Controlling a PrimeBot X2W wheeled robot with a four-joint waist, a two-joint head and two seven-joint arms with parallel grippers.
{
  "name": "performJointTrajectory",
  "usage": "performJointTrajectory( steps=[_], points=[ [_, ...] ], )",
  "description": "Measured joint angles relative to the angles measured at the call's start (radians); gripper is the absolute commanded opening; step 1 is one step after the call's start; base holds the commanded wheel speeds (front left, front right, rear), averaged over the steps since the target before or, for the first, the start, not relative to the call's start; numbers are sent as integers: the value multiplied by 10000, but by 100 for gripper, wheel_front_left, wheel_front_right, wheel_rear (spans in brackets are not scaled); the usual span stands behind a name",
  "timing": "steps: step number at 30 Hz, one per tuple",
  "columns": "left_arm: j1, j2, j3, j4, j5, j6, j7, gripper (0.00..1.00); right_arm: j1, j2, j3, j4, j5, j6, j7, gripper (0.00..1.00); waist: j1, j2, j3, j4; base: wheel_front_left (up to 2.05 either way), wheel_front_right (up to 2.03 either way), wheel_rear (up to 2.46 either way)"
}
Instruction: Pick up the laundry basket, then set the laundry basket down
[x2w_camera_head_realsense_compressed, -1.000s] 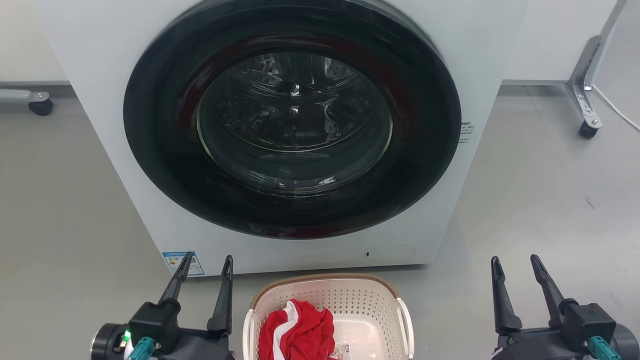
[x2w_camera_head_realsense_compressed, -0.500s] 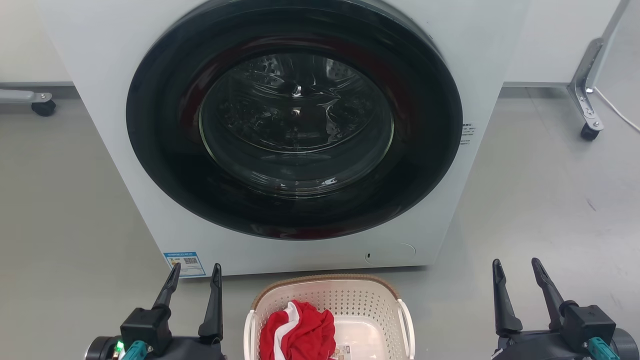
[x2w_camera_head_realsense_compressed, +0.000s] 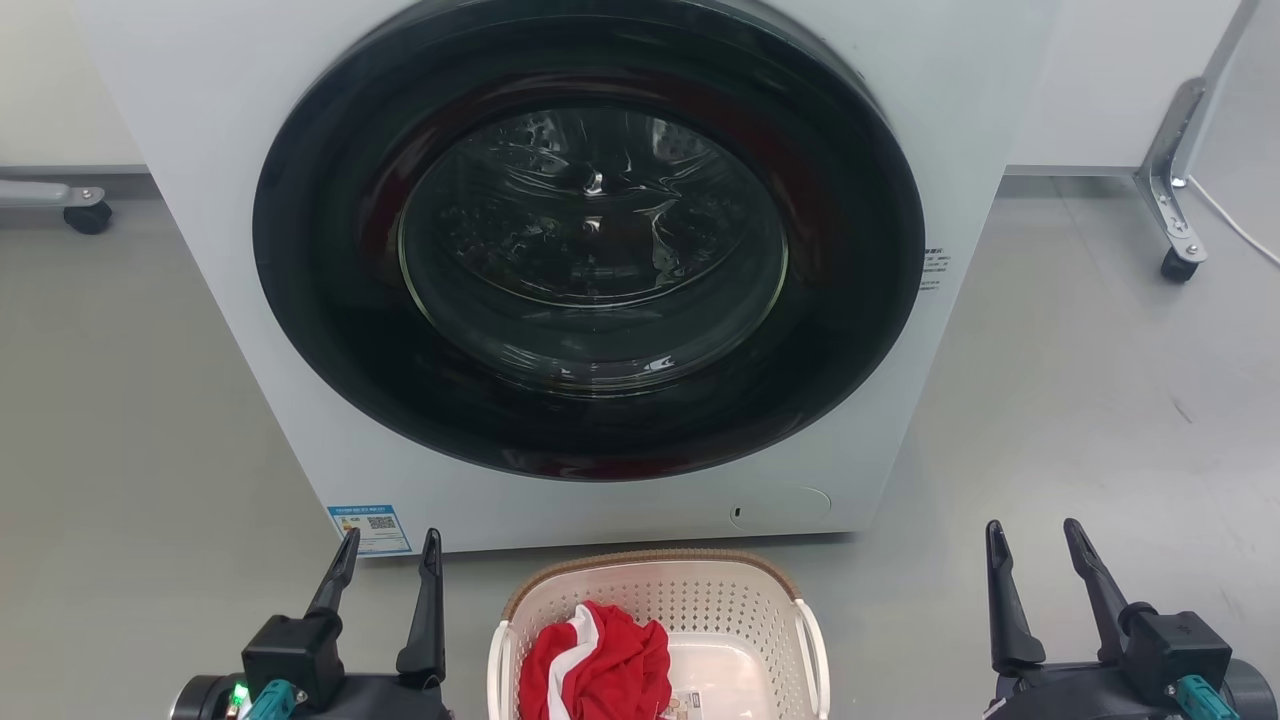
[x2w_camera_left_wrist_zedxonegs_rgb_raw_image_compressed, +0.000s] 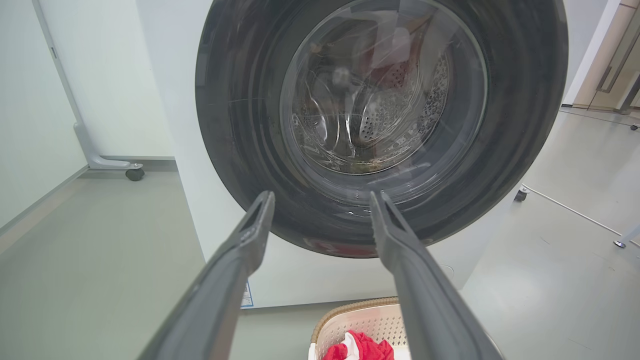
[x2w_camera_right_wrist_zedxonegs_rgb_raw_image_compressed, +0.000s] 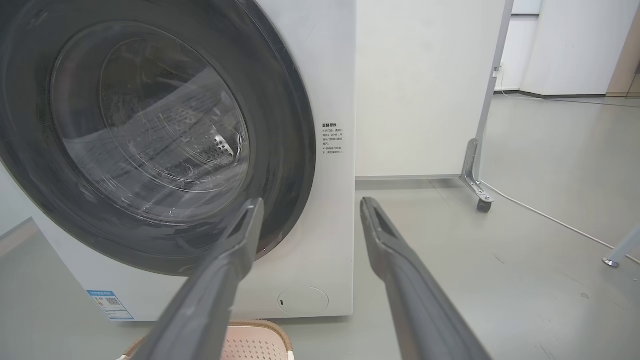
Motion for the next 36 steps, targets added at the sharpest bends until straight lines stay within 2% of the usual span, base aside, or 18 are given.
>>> performJointTrajectory(
  steps=[22,36],
  points=[
    [12,-86,71,29,61,4,82,100,6,61,-56,165,0,174,0,100,-1,0,144,42,0,0,0],
    [-367,-138,-86,-142,94,-10,188,100,-302,63,-82,-6,-2,205,0,100,0,0,1380,20,0,0,0]
  ],
)
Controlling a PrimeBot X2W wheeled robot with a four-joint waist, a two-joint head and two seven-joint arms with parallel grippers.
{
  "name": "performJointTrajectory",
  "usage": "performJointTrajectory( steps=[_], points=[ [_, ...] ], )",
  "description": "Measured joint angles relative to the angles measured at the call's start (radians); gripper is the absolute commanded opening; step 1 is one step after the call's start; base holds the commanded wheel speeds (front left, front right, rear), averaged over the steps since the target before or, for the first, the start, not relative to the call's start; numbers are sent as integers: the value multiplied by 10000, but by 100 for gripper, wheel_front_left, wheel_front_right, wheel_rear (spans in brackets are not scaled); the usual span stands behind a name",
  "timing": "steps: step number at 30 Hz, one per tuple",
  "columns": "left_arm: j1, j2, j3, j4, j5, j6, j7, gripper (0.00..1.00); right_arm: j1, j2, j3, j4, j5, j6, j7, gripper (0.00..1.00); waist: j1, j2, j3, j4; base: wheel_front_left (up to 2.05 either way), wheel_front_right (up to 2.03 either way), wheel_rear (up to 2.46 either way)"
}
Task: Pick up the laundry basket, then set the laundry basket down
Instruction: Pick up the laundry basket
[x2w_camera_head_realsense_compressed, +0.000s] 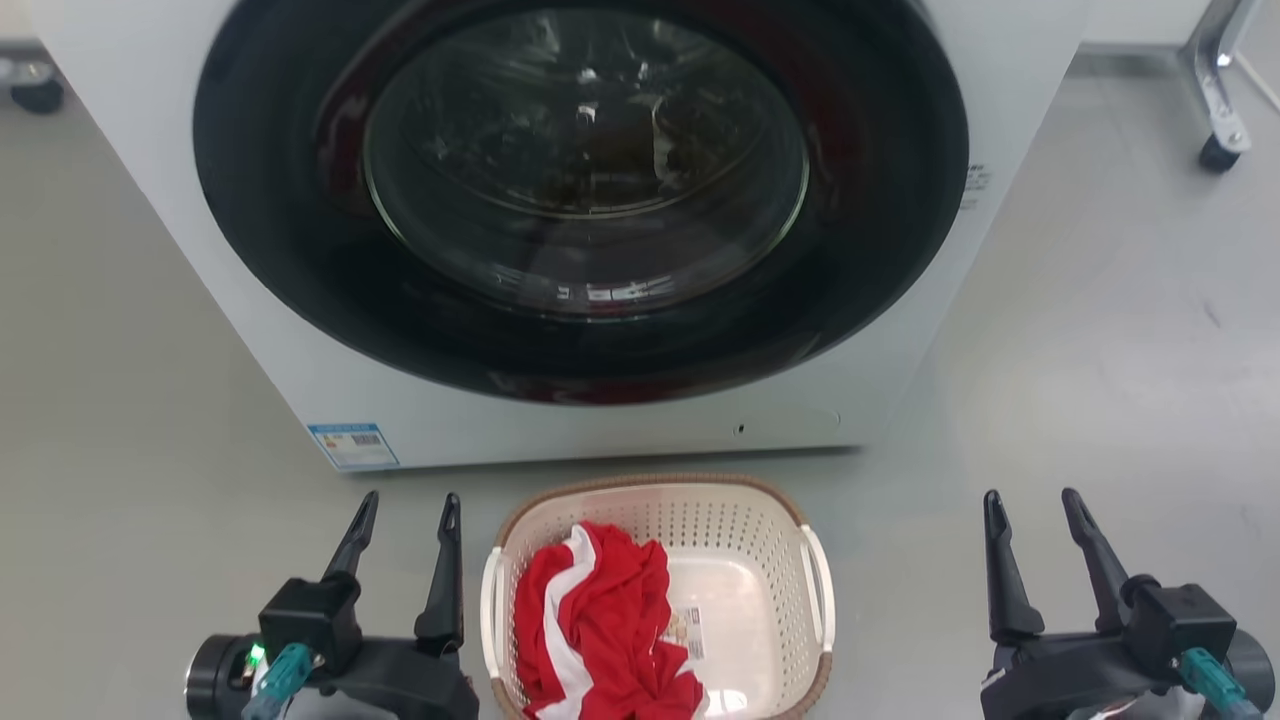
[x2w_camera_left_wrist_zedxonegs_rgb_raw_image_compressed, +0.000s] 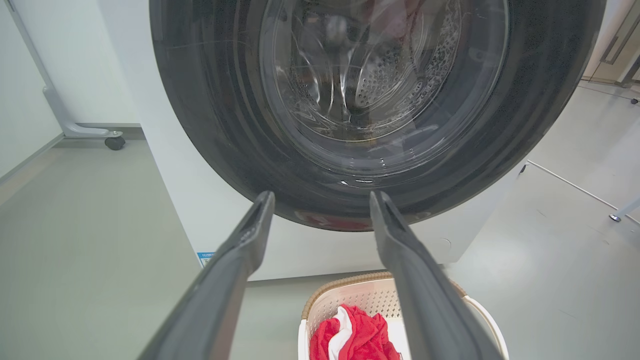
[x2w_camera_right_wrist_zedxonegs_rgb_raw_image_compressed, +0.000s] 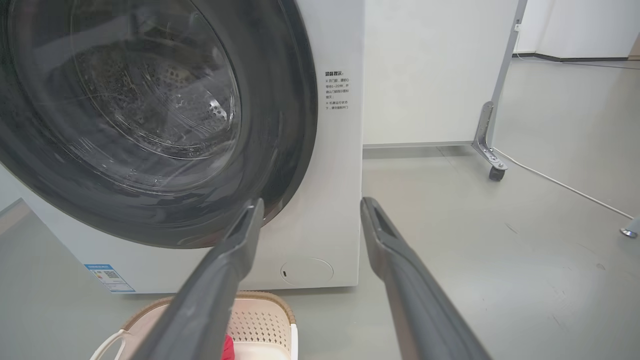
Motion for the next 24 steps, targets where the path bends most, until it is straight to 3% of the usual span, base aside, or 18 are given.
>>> performJointTrajectory(
  steps=[15,24],
  points=[
    [-1701,-155,-148,679,157,-357,368,100,-1524,2,192,637,-105,230,117,100,1,0,2014,-5,0,0,0],
    [-3374,-251,-249,1810,142,-635,884,100,-3040,125,426,1461,-144,449,443,100,0,1,3409,34,0,0,0]
  ],
)
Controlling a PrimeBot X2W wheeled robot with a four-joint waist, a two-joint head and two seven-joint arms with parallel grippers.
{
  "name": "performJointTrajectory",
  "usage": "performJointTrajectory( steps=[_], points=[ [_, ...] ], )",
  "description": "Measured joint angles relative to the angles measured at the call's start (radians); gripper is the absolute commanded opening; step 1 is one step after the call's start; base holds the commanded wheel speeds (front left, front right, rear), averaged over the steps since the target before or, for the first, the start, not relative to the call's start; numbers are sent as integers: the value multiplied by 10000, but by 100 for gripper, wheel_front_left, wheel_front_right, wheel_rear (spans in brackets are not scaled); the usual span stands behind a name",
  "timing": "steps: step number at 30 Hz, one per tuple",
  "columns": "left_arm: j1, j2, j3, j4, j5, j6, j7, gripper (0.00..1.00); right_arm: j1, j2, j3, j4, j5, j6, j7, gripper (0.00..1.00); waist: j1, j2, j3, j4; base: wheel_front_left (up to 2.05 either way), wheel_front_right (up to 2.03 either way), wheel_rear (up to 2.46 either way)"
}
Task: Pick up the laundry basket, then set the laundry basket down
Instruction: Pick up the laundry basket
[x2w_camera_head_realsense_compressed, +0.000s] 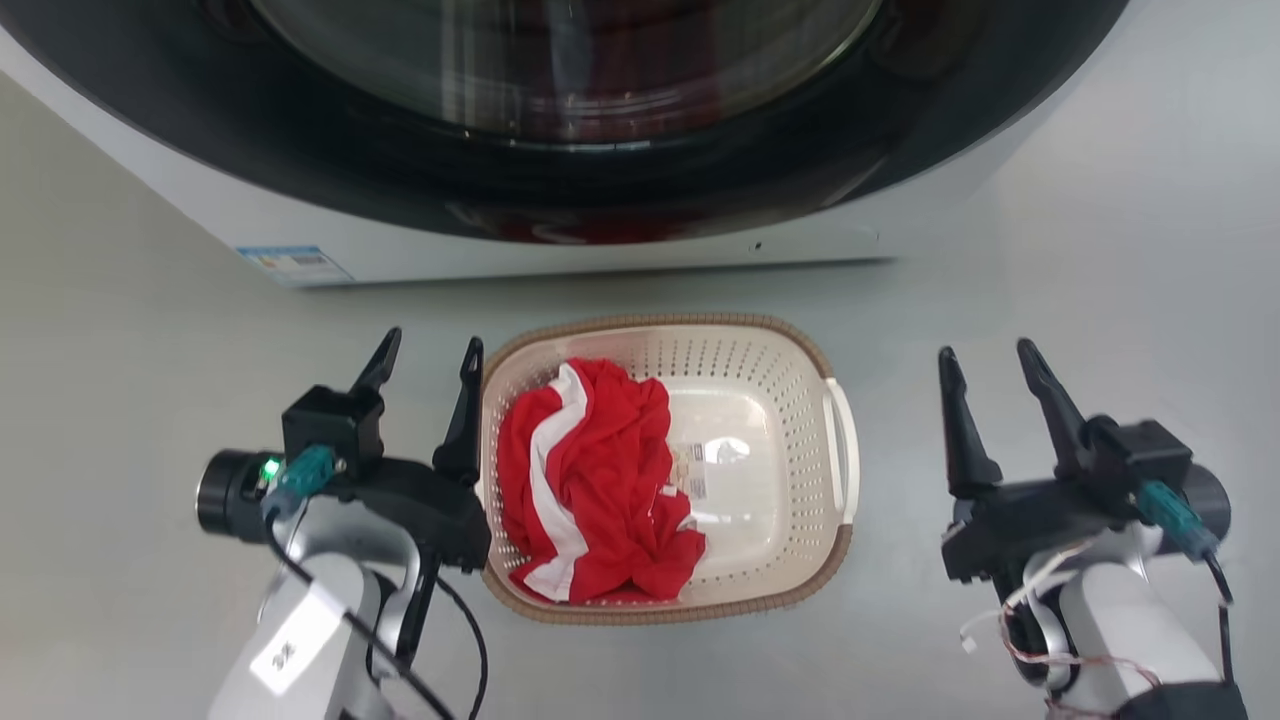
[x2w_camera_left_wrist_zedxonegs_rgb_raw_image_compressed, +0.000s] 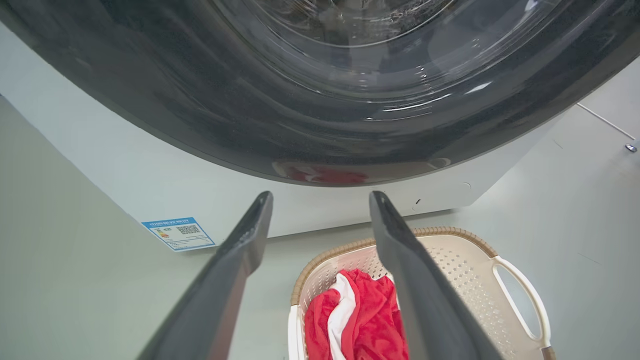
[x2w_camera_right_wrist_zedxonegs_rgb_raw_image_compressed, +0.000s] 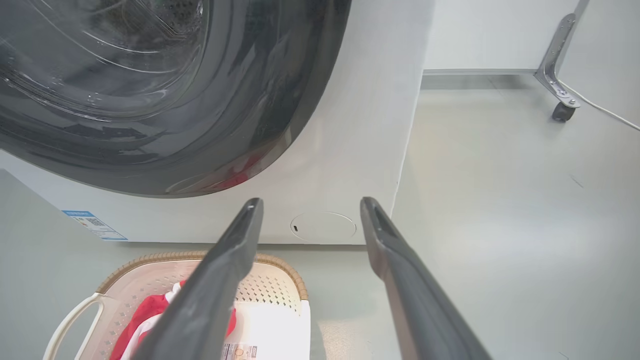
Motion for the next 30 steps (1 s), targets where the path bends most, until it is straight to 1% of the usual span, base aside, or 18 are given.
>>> performJointTrajectory(
  steps=[9,15,18,20,25,30],
  points=[
    [-1527,-69,-65,1252,-2,-351,460,100,-1738,94,370,955,-267,268,311,100,0,1,1270,0,0,0,0],
    [-2407,-84,-27,2128,-12,-562,566,100,-2560,121,543,1827,-399,422,462,100,1,1,2099,-17,0,0,0],
    [-2589,-82,-10,2608,-42,-625,569,100,-2812,209,671,2249,-451,445,462,100,1,1,2455,-30,0,0,0],
    [-2692,-75,4,2878,-144,-702,569,100,-2936,265,715,2495,-531,520,462,100,1,1,2664,-43,0,0,0],
    [-2925,-52,-10,3591,-196,-966,537,100,-3110,378,796,3147,-570,522,456,100,0,0,3088,-84,0,0,0],
    [-2940,-50,4,4261,-255,-1039,462,100,-3304,443,836,3718,-568,535,443,100,0,0,3392,-124,0,0,0]
  ],
)
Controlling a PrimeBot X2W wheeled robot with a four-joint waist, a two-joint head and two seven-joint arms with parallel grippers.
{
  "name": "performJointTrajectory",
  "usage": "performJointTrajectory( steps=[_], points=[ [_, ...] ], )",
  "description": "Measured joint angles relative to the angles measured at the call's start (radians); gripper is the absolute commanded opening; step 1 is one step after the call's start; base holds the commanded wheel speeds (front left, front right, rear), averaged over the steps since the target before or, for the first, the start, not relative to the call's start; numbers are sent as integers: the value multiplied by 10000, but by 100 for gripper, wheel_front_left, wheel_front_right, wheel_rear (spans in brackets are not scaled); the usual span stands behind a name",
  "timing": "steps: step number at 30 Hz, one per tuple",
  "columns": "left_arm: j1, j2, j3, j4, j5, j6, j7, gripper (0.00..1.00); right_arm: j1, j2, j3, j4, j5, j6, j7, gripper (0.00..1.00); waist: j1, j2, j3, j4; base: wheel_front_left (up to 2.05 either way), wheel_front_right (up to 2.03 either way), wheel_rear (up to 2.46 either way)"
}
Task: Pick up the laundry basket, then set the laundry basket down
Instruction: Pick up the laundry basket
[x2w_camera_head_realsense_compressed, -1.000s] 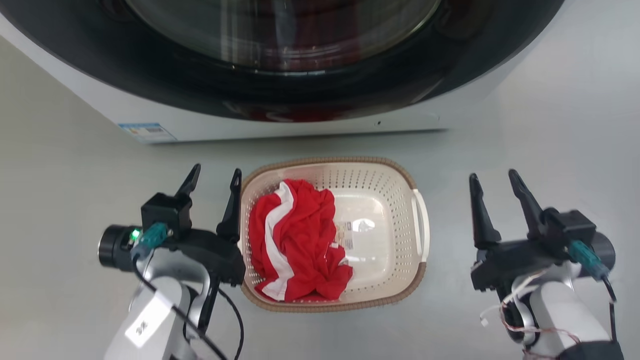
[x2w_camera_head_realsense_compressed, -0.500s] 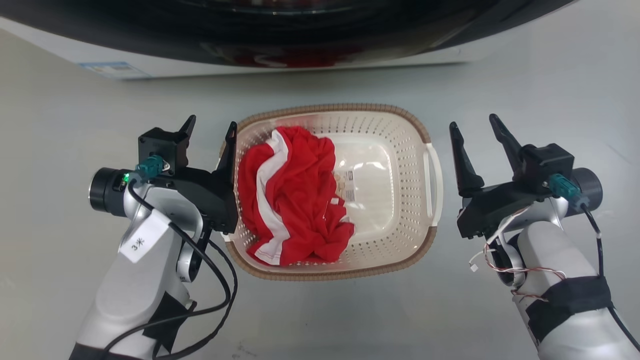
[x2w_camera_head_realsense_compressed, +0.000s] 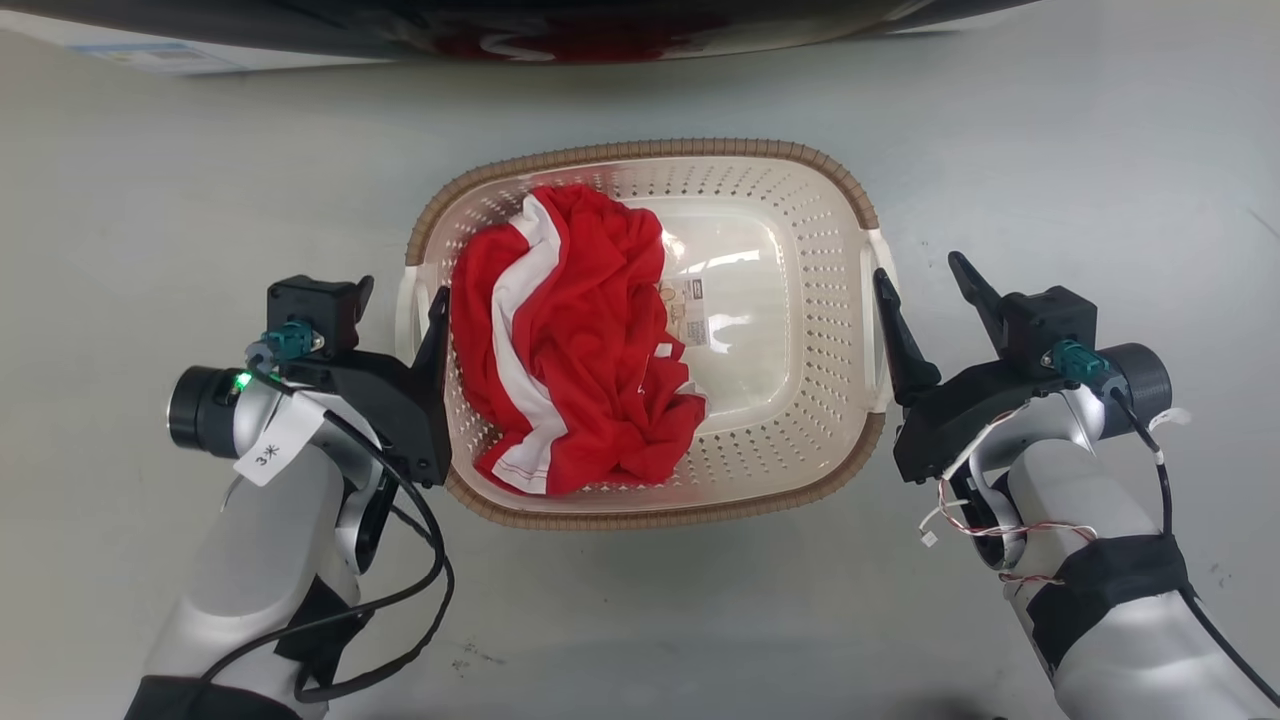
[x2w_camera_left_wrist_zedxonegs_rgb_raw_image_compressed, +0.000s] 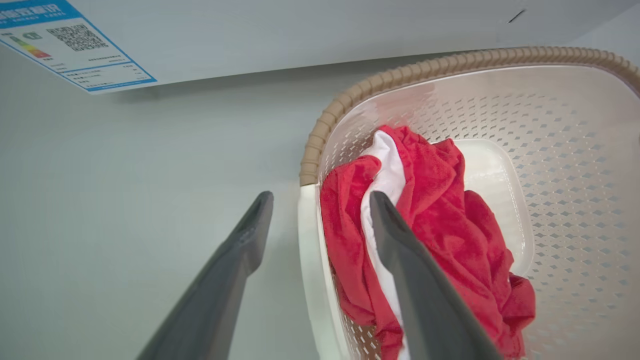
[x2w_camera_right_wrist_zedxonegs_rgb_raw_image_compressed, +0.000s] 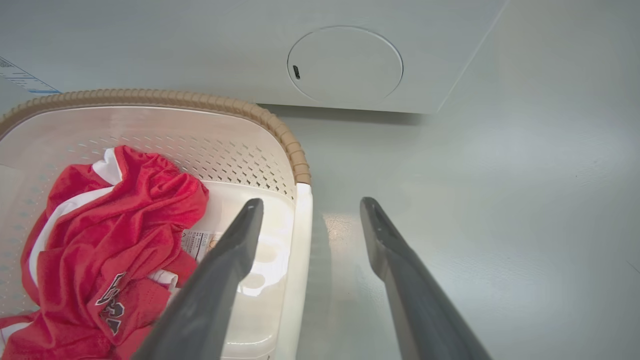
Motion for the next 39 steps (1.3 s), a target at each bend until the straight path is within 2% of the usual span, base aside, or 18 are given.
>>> performJointTrajectory(
  steps=[5,23,24,25,39],
  points=[
    [-89,-2,27,518,-73,-17,-59,100,-155,63,38,399,0,15,-77,100,0,0,194,-26,0,0,0],
    [-989,-205,-77,2042,-265,-529,-219,100,-1105,211,405,1655,-19,257,-265,100,0,0,802,-18,0,0,0],
    [-1003,-219,-79,2127,-267,-529,-219,60,-1138,215,418,1710,-19,299,-267,50,0,0,809,-19,0,0,0],
    [-1037,-236,-73,2217,-293,-533,-205,0,-1177,219,424,1766,-19,337,-268,0,-2,0,817,-19,0,0,0],
    [-1526,-504,-75,3168,-706,-629,-98,0,-1495,353,437,2612,84,600,-485,0,-1,-2,693,16,0,0,0]
  ],
)
